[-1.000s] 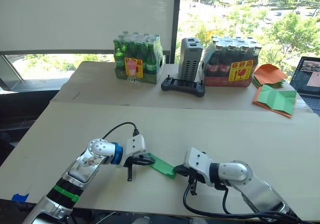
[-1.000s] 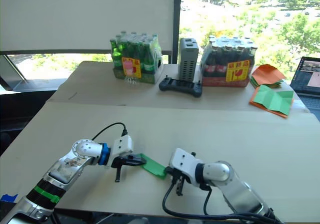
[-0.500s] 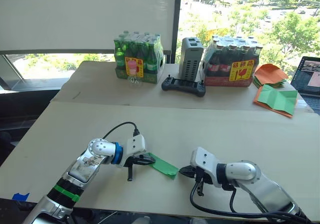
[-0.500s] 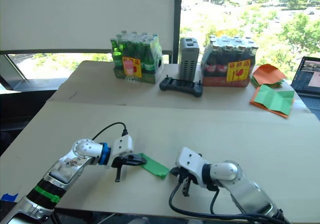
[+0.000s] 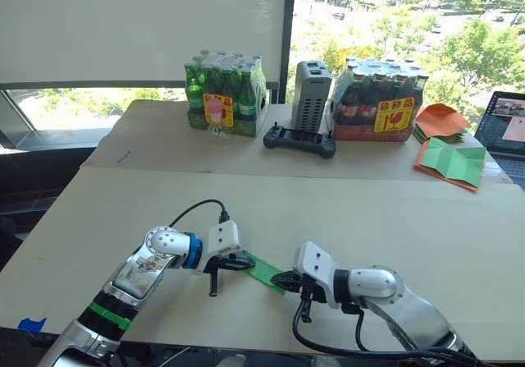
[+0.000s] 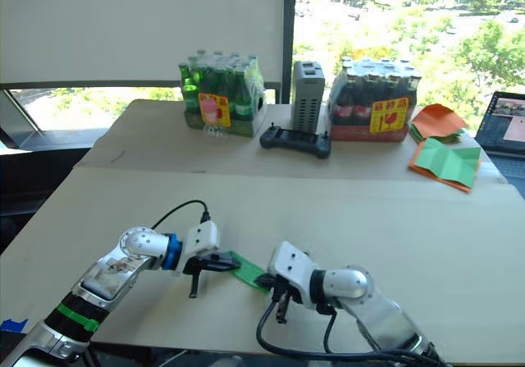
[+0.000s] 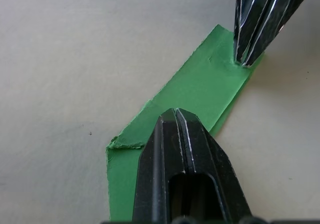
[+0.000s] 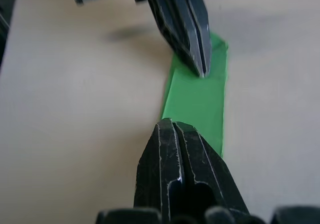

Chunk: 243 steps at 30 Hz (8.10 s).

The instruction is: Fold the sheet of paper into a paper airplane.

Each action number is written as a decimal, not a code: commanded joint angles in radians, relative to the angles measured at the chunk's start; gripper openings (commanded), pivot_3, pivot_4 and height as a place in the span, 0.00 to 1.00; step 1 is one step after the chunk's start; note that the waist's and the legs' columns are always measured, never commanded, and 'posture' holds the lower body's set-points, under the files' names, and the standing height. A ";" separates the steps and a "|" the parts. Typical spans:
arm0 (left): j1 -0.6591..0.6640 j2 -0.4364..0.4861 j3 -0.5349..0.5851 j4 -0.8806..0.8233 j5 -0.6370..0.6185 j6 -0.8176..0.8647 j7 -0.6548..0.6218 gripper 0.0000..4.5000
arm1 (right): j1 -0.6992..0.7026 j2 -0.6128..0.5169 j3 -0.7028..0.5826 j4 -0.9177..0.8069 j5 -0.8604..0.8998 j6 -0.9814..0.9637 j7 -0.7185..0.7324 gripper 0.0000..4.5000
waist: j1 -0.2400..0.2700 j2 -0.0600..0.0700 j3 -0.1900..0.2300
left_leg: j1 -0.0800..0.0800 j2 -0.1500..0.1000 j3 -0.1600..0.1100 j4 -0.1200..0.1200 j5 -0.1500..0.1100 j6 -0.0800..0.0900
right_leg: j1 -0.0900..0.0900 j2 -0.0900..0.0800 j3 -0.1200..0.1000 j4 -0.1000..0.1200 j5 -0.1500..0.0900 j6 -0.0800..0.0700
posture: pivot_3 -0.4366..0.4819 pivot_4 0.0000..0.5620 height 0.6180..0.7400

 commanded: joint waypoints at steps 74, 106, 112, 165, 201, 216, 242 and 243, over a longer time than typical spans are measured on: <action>-0.047 0.051 0.101 0.214 0.055 -0.104 -0.044 0.00 | -0.017 0.004 0.021 0.009 -0.033 0.013 0.018 0.00 | -0.021 0.000 -0.003 | 0.002 0.001 0.000 0.000 0.000 0.000 | 0.000 0.001 0.001 0.003 0.000 0.000 | 0.48 0.27 0.47; 0.502 0.033 0.583 -0.492 -0.517 0.388 0.302 1.00 | 0.098 0.010 -0.161 -0.258 0.375 0.148 0.014 1.00 | -0.001 0.001 0.003 | -0.001 0.001 0.000 -0.001 -0.002 0.000 | -0.001 0.001 0.001 0.001 0.000 0.000 | 0.48 0.27 0.47; 0.485 0.028 0.575 -0.499 -0.533 0.389 0.325 1.00 | 0.032 0.033 -0.110 -0.113 0.303 0.114 -0.002 1.00 | 0.001 0.001 0.003 | -0.001 0.001 0.000 -0.001 -0.002 0.000 | -0.001 0.001 0.001 0.000 0.000 0.000 | 0.48 0.27 0.47; 0.481 0.083 0.521 -0.613 -0.602 0.387 0.364 1.00 | -0.094 0.081 -0.082 0.112 0.041 -0.098 -0.019 0.54 | -0.001 0.001 0.003 | -0.001 0.001 0.001 -0.001 -0.002 -0.001 | -0.002 0.001 0.001 0.000 0.000 0.000 | 0.48 0.27 0.47; 0.192 0.072 0.345 -0.618 -0.576 0.358 0.391 1.00 | -0.174 0.002 -0.626 0.364 -0.030 0.124 -0.454 0.01 | -0.004 0.001 0.004 | -0.002 0.001 0.003 0.000 -0.002 -0.002 | -0.003 0.001 0.003 0.001 0.000 0.000 | 0.48 0.27 0.47; 0.209 0.053 0.322 -0.589 -0.525 0.320 0.367 1.00 | -0.179 0.011 -0.671 0.381 -0.013 0.145 -0.477 0.37 | -0.001 0.002 0.004 | -0.003 0.001 0.003 0.000 -0.002 -0.002 | -0.003 0.001 0.003 0.001 0.000 0.000 | 0.48 0.27 0.47; 0.428 -0.109 0.536 -0.376 -0.305 0.080 0.599 1.00 | 0.097 0.090 -0.424 0.154 0.142 -0.267 -0.093 0.99 | 0.000 0.002 0.004 | -0.001 0.001 0.003 0.000 -0.002 -0.001 | -0.002 0.001 0.003 0.001 0.000 0.000 | 0.48 0.27 0.47; 0.428 -0.121 0.543 -0.376 -0.311 0.073 0.603 1.00 | 0.103 0.099 -0.427 0.161 0.147 -0.276 -0.091 0.99 | 0.000 0.002 0.004 | -0.002 0.001 0.003 0.001 -0.002 -0.001 | -0.002 0.001 0.003 0.001 0.000 0.000 | 0.48 0.27 0.47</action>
